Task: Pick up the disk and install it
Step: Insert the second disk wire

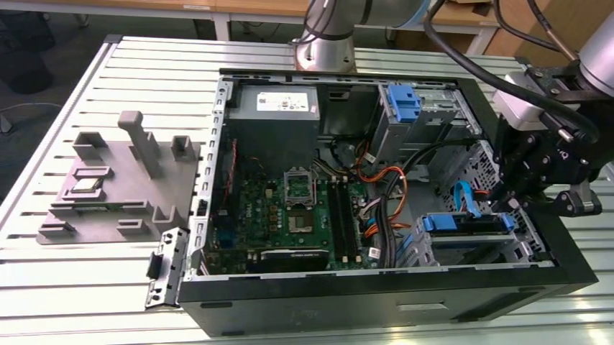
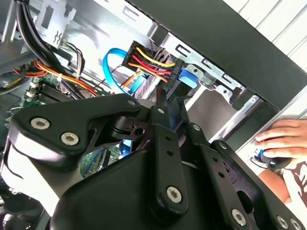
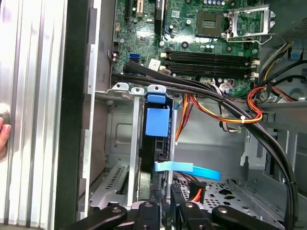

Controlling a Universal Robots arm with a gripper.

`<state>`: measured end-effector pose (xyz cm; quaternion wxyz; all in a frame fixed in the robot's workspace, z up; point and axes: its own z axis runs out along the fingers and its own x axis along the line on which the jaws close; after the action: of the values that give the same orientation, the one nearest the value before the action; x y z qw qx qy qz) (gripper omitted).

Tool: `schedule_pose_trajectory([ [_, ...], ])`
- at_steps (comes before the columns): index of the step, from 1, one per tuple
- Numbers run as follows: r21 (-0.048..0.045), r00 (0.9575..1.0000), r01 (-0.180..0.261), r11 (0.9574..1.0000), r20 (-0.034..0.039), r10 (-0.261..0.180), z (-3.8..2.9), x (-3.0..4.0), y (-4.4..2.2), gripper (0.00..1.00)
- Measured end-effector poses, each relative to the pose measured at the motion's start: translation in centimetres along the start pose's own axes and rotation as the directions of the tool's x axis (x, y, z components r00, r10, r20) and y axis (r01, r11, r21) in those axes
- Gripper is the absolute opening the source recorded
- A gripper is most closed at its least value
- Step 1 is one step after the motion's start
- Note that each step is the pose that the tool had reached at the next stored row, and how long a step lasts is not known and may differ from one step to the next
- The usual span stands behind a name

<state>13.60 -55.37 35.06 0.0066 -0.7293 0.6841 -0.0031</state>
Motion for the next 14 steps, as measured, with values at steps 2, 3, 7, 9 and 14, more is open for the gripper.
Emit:
schedule_pose_trajectory([
  [2, 0.0001, 1.0000, 0.000, 1.0000, 0.0008, 0.000, 0.02, -0.26, -0.04, 0.24],
  [3, 0.0000, 1.0000, 0.000, 1.0000, 0.0009, 0.000, 0.03, -0.38, -0.06, 0.24],
  [7, -0.0019, 1.0000, 0.000, 1.0000, 0.0008, 0.000, 0.04, -0.53, -0.48, 0.24],
  [9, -0.0050, 1.0000, 0.000, 1.0000, 0.0011, 0.000, 0.05, -0.52, -0.83, 0.24],
  [14, -0.0124, 1.0000, 0.000, 0.9999, 0.0015, 0.000, 0.06, -0.46, -1.64, 0.24],
])
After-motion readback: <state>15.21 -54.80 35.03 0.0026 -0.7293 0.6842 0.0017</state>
